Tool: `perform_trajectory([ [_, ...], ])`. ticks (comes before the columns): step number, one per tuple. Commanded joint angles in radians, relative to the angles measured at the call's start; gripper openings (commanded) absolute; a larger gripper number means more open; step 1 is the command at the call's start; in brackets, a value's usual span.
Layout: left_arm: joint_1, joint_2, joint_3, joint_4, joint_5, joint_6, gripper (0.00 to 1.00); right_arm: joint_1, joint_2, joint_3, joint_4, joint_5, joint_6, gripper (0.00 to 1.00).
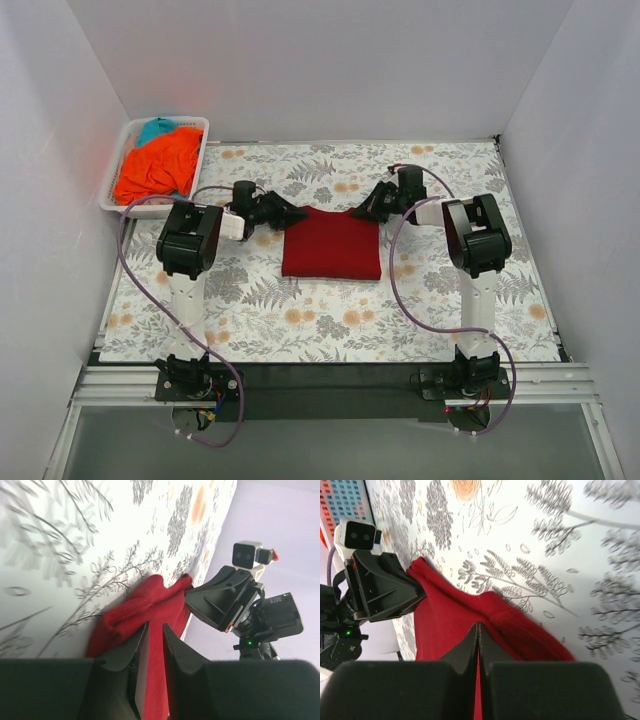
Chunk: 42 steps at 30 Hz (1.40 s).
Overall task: Fold and stack the t-shirts
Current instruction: Fold the tshirt
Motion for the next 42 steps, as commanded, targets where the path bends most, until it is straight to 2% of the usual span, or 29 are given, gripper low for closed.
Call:
perform_trajectory([
  [1,0.046,-0.088,-0.009,0.007,0.003,0.003,0.17,-0.03,-0.067,0.029,0.049,0.02,-0.014,0.02],
  [5,0.052,-0.312,-0.033,-0.124,-0.004,0.103,0.22,-0.044,-0.28,-0.057,0.046,0.002,-0.031,0.02],
  [9,0.03,-0.49,-0.163,-0.125,0.032,0.066,0.21,0.007,-0.49,-0.201,0.052,-0.024,0.038,0.01],
  [11,-0.008,-0.577,-0.229,-0.115,0.025,0.051,0.19,0.075,-0.535,-0.293,0.064,-0.006,0.075,0.01],
  [12,-0.022,-0.601,-0.31,-0.103,0.02,0.037,0.19,0.1,-0.565,-0.325,0.09,0.002,0.087,0.01],
  [15,-0.091,-0.67,-0.429,-0.004,-0.02,-0.052,0.19,0.183,-0.578,-0.418,0.153,0.033,0.141,0.01],
  [16,-0.111,-0.676,-0.484,0.013,-0.035,-0.081,0.19,0.199,-0.576,-0.457,0.167,0.048,0.153,0.01],
  [22,-0.238,-0.647,-0.596,0.075,-0.127,-0.103,0.18,0.274,-0.489,-0.577,0.331,0.07,0.235,0.01],
  [27,-0.211,-0.517,-0.717,0.171,-0.169,-0.155,0.17,0.256,-0.351,-0.678,0.433,0.082,0.256,0.01],
  [31,-0.145,-0.406,-0.812,0.38,-0.095,-0.241,0.16,0.2,-0.306,-0.74,0.494,0.06,0.264,0.01],
  [34,-0.094,-0.343,-0.887,0.603,-0.046,-0.31,0.14,0.153,-0.325,-0.792,0.514,0.039,0.265,0.01],
  [37,-0.086,-0.341,-0.897,0.667,-0.006,-0.31,0.13,0.139,-0.389,-0.807,0.526,-0.015,0.264,0.01],
  [39,-0.095,-0.4,-0.897,0.673,0.019,-0.319,0.12,0.145,-0.484,-0.809,0.525,-0.035,0.265,0.01],
  [42,-0.109,-0.585,-0.843,0.514,0.017,-0.26,0.12,0.142,-0.616,-0.778,0.506,-0.052,0.261,0.01],
])
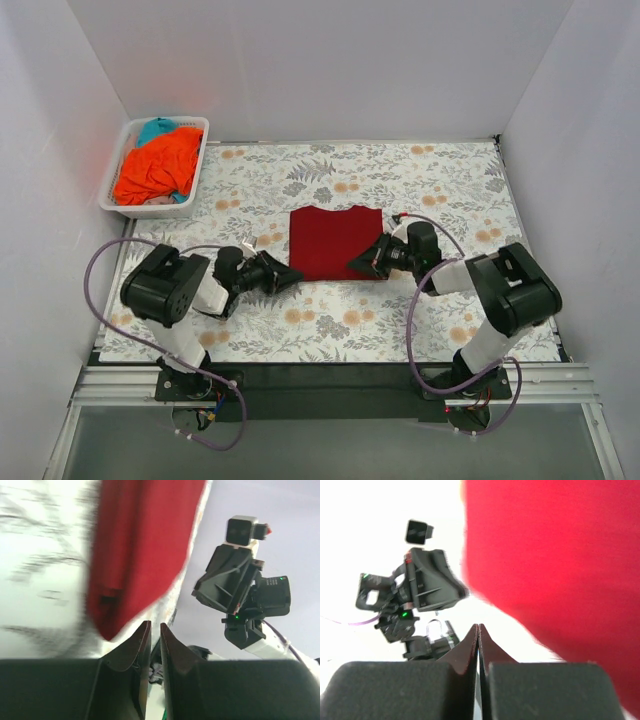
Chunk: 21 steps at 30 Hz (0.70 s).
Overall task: Fold and stack the t-shirts
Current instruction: Fold the tshirt
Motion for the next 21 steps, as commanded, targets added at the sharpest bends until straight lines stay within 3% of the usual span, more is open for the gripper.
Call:
perform_trajectory([
  [1,-0.018,-0.23,0.108,-0.231,0.007,-0.067,0.12,-0.004,-0.157,0.044,-0.001,-0.038,-0.017,0.01],
  [2,-0.036,-0.34,0.157,-0.327,-0.014,0.027,0.12,-0.005,-0.173,0.076,-0.008,-0.043,-0.019,0.01],
  [5,-0.053,-0.412,0.291,-0.504,-0.064,0.105,0.12,-0.004,-0.19,0.124,-0.047,-0.046,-0.042,0.01],
  [9,-0.069,-0.34,0.34,-0.479,-0.065,0.079,0.12,-0.019,-0.086,0.142,-0.047,-0.061,-0.068,0.01],
  [14,-0.07,-0.126,0.354,-0.346,-0.054,0.021,0.1,-0.079,0.016,0.146,-0.044,-0.083,-0.105,0.01],
  [21,-0.032,0.119,0.284,-0.188,-0.047,-0.041,0.08,-0.166,0.088,0.086,-0.041,-0.078,-0.16,0.01],
])
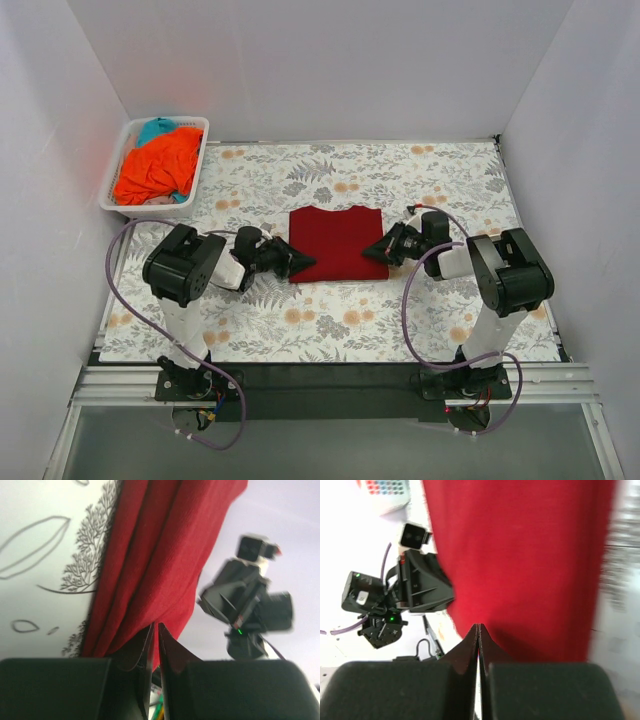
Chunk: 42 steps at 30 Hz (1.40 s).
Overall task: Fold and stack the t-shirts
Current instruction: Fold the tshirt, then neatly place the folded tshirt to the corner
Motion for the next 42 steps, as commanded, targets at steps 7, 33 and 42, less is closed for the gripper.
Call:
perform_trajectory([
  [7,0.021,-0.149,0.03,-0.22,-0.032,0.117,0.18,-0.079,-0.013,0.006,-0.007,0.032,-0.08,0.01],
  [33,0.116,-0.622,0.544,-1.243,-0.528,0.514,0.92,0.496,0.262,0.908,-1.193,0.883,-0.476,0.74],
  [42,0.116,-0.608,0.524,-1.243,-0.506,0.512,0.94,0.365,0.183,0.66,-1.172,0.914,-0.554,0.75],
])
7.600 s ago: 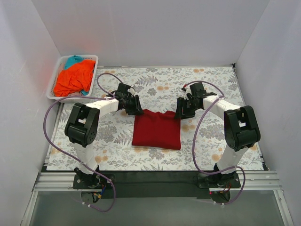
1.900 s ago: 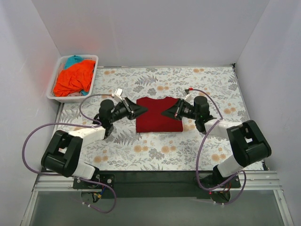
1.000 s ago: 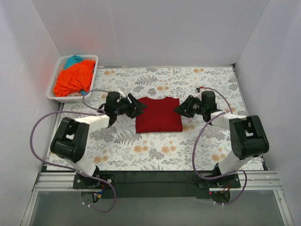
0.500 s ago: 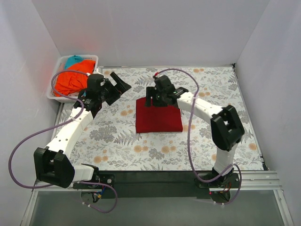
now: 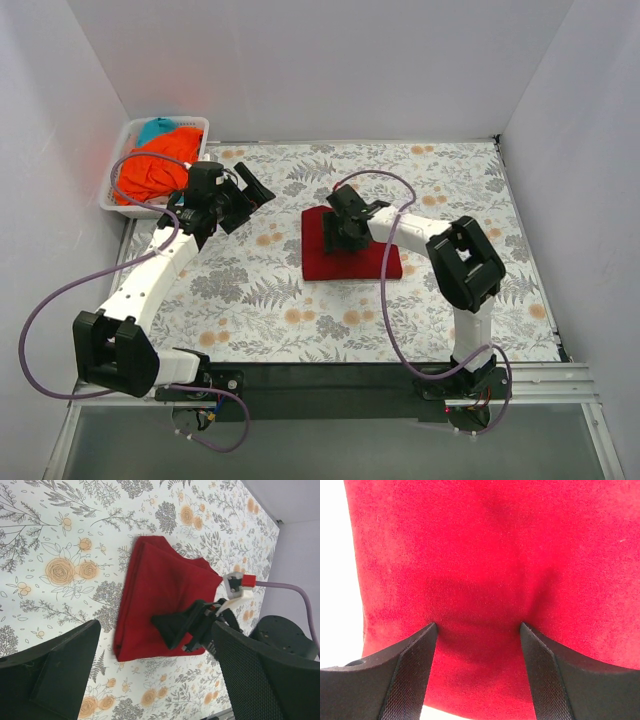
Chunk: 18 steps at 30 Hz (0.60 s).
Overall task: Fold and stack the t-shirts
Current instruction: Neatly place the folded tshirt to the corner
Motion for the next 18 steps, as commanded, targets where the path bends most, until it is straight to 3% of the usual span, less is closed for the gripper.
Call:
perform_trajectory([
  [1,-0.002,0.002,0.005,-0.014,-0.003,0.014,0.94,-0.141,-0.045,-0.158,-0.085,0.066,-0.083,0.74],
  [8,-0.003,0.013,0.005,-0.005,0.013,0.021,0.95,-0.39,-0.197,-0.272,-0.046,0.089,-0.307,0.74],
  [13,-0.003,0.025,0.005,0.003,0.022,0.03,0.96,-0.559,-0.19,-0.239,-0.037,0.052,-0.459,0.74],
  [18,-0.003,0.027,0.024,-0.003,0.029,0.037,0.96,-0.594,-0.214,-0.181,-0.065,0.002,-0.447,0.76],
])
